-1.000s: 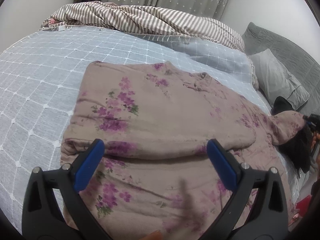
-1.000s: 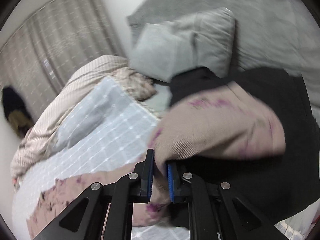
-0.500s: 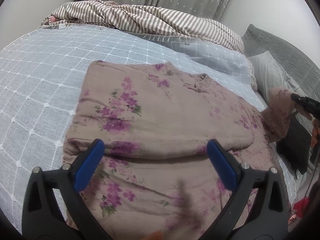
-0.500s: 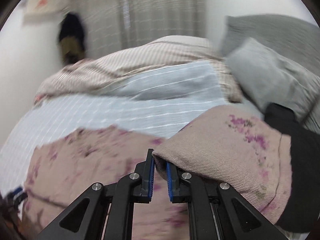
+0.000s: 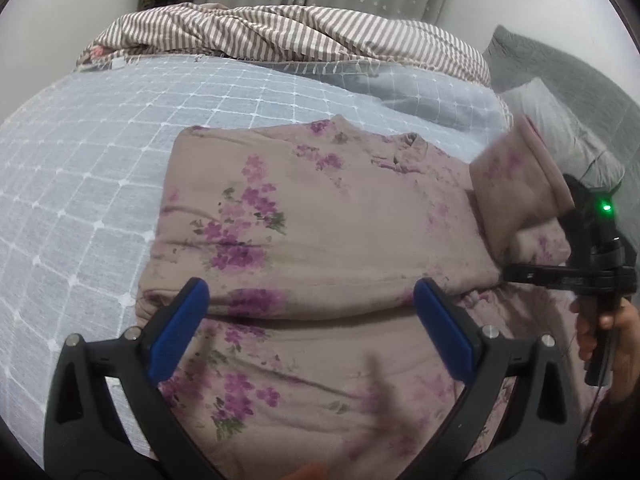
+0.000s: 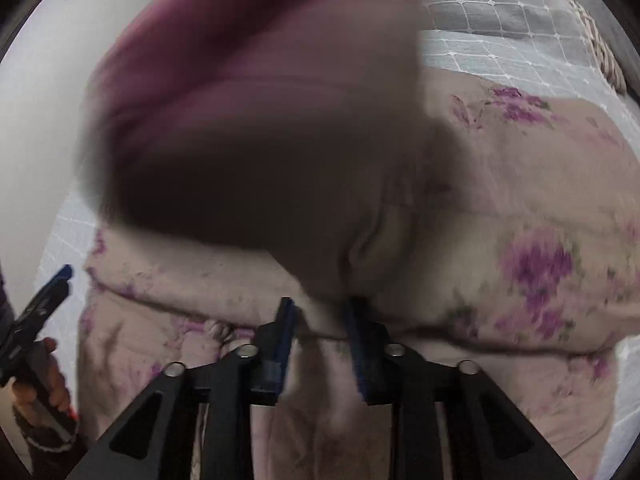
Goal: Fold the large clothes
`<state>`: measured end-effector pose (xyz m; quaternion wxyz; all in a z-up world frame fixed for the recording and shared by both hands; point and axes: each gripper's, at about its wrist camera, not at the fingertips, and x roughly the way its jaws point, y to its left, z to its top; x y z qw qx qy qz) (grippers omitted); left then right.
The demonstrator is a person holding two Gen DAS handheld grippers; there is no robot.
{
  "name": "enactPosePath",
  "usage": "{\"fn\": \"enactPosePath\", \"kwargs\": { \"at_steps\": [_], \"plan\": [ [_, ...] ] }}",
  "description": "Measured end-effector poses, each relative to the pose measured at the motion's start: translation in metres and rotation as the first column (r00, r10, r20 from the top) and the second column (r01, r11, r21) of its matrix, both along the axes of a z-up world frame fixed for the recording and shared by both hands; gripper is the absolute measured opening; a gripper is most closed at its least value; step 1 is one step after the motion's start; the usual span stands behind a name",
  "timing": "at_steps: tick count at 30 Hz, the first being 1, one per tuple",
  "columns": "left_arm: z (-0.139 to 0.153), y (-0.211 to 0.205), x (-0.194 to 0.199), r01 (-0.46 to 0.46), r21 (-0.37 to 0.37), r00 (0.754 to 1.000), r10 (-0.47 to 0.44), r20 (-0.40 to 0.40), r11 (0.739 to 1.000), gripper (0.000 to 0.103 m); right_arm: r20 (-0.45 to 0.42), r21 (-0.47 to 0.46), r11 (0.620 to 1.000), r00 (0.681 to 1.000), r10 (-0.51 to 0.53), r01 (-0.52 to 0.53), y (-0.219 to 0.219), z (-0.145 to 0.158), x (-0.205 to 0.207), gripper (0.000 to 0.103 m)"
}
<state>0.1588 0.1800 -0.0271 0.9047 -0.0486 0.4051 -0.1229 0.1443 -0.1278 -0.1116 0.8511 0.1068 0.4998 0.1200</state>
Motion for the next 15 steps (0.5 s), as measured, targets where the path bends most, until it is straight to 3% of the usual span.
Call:
{"fn": "enactPosePath", "kwargs": {
  "at_steps": [1,2,5,9,12,15],
  "plan": [
    [0.002,-0.005,-0.001,0.01,0.009,1.0,-0.01,-0.002,1.0,0.102,0.002,0.033,0.999,1.0,-0.003,0.003,-0.006,0.002,-0.007,0.066],
    [0.004,-0.01,-0.001,0.024,0.01,1.0,-0.024,-0.004,1.0,0.102,0.021,0.06,0.998,1.0,-0.018,0.016,-0.014,0.006,-0.018,0.075],
    [0.013,-0.042,-0.005,0.092,0.033,0.996,-0.092,0.0,0.995,0.102,0.109,0.101,0.994,0.992,-0.057,0.046,-0.041,0.023,-0.05,0.075],
    [0.019,-0.099,-0.002,0.221,0.083,0.975,-0.222,0.005,0.972,0.102,0.169,0.212,0.965,0.967,-0.192,0.154,-0.089,0.027,-0.077,0.076],
    [0.013,-0.123,0.022,0.263,0.034,0.964,-0.262,-0.043,0.964,0.102,0.159,0.263,0.937,0.947,-0.278,0.23,-0.113,0.02,-0.085,0.076],
    [-0.005,-0.126,0.061,0.197,-0.068,0.971,-0.204,-0.122,0.978,0.102,0.143,0.267,0.92,0.932,-0.333,0.288,-0.128,0.015,-0.087,0.076]
  ]
}}
